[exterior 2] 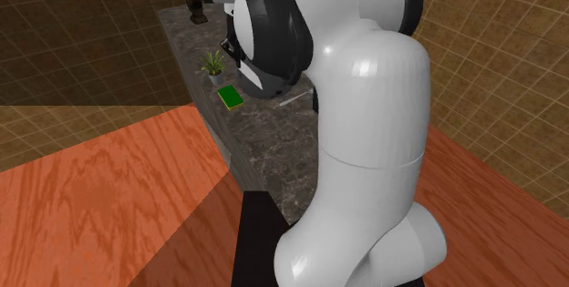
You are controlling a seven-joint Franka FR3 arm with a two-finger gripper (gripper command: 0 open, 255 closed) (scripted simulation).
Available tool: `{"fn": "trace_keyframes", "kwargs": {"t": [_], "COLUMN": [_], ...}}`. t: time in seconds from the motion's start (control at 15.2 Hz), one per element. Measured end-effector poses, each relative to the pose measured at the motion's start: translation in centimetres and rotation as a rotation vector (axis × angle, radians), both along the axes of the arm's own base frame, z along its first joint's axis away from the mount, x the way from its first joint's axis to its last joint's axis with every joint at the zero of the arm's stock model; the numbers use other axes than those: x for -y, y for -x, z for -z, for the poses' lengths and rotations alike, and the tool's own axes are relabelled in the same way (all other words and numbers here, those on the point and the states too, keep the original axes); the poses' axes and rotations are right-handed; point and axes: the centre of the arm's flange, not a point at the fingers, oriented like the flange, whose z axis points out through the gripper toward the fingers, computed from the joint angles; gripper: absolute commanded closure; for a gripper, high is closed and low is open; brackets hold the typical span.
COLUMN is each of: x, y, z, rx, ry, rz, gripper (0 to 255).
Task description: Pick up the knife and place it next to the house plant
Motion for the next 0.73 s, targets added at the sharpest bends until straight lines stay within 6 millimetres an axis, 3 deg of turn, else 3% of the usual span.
{"fn": "trace_keyframes", "kwargs": {"t": [0.4, 0.73], "x": [-1.4, -1.3], "y": [-0.3, -0.2], "z": [0.4, 4.3], "rx": [0.046, 0.027], "ry": [-0.017, -0.011], "rz": [-0.01, -0.009], "gripper": [255, 255]}}
